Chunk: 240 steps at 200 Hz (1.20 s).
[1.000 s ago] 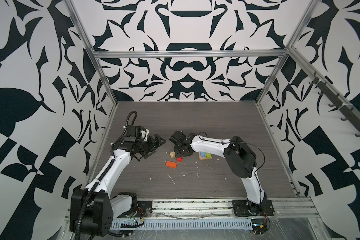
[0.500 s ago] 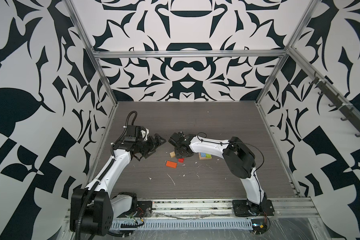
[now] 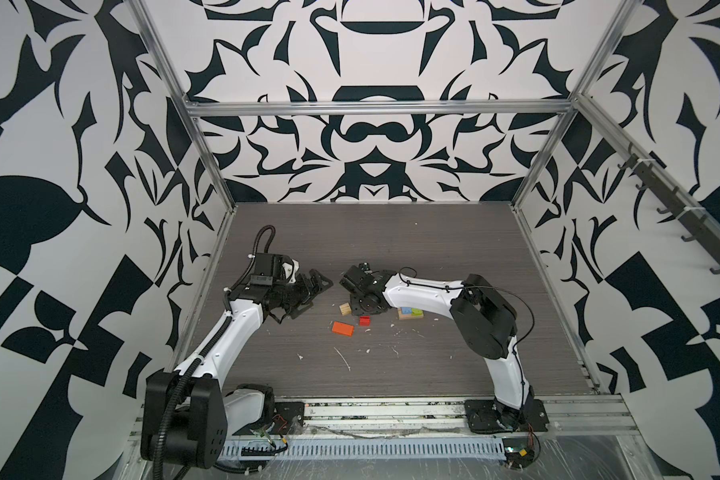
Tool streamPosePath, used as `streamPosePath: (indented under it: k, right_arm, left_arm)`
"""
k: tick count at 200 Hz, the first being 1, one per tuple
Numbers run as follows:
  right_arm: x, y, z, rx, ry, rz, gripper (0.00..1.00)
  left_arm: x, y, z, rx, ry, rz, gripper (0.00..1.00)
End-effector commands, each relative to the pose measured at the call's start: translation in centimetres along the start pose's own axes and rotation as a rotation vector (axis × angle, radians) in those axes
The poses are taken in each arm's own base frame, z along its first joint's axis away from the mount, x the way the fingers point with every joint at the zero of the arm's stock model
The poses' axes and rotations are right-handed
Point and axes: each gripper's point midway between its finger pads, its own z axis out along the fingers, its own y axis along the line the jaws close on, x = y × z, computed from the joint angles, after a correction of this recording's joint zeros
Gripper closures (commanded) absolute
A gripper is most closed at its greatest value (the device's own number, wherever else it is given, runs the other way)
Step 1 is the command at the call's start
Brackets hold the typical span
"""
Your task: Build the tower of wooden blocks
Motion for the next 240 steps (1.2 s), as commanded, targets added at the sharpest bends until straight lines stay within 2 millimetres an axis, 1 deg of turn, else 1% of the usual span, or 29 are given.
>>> streamPosePath:
  k: [1, 21, 52, 81, 118, 147, 177, 193, 210, 214, 231, 234, 240]
  right_arm:
    - [-3.7, 1.5, -3.6, -0.113, -0.135, -0.002, 0.75]
    - [-5.1, 2.3, -5.3, -0.191, -0.201, -0.021, 0.75]
    - [-7.2, 3.8, -8.4, -0.398, -0.274, -0.004, 0.75]
    - [-9.2, 4.2, -11.6, -0.617, -0.341, 0.031, 0.75]
    - [-11.0, 4.3, -15.0, -0.759, -0.398, 0.009, 0.75]
    - [-12.7, 4.1, -18.1, -0.932, -0.440, 0.047, 0.73]
    - [-14.4, 4.9, -21.6, -1.117, -0.447, 0.038, 0.73]
    - [-15.4, 4.8, -22.8, -1.182, -0.455, 0.047, 0.73]
    - [-16.5, 4.7, -23.6, -1.229, -0.467, 0.063, 0.73]
    - [-16.7, 4.6, -23.8, -1.241, -0.471, 0.065, 0.73]
    - [-17.8, 4.3, -24.5, -1.279, -0.479, 0.080, 0.73]
    - [-18.0, 4.4, -24.6, -1.286, -0.479, 0.081, 0.73]
    - [-18.3, 4.4, -24.9, -1.300, -0.479, 0.081, 0.73]
  left_arm:
    - [0.1, -0.1, 0.7, 0.045, 0.016, -0.016, 0.00]
    - [0.1, -0.5, 1.0, 0.085, 0.022, -0.023, 0.00]
    - [0.0, -1.5, 1.2, 0.154, 0.029, -0.013, 0.01]
    - [0.0, -3.1, 1.1, 0.237, 0.040, 0.015, 0.03]
    - [-0.3, -5.8, 0.2, 0.375, 0.033, 0.081, 0.07]
    - [-0.6, -8.0, -1.0, 0.452, 0.027, 0.145, 0.10]
    - [-1.0, -11.0, -2.5, 0.557, 0.033, 0.204, 0.14]
    - [-1.2, -12.4, -3.2, 0.602, 0.043, 0.225, 0.14]
    - [-1.6, -14.0, -4.0, 0.648, 0.045, 0.255, 0.14]
    - [-1.7, -14.3, -4.2, 0.655, 0.044, 0.261, 0.18]
    - [-2.0, -15.7, -4.9, 0.679, 0.042, 0.293, 0.22]
    - [-2.4, -15.4, -4.1, 0.668, 0.056, 0.274, 0.22]
    - [-2.7, -15.6, -4.0, 0.671, 0.061, 0.274, 0.22]
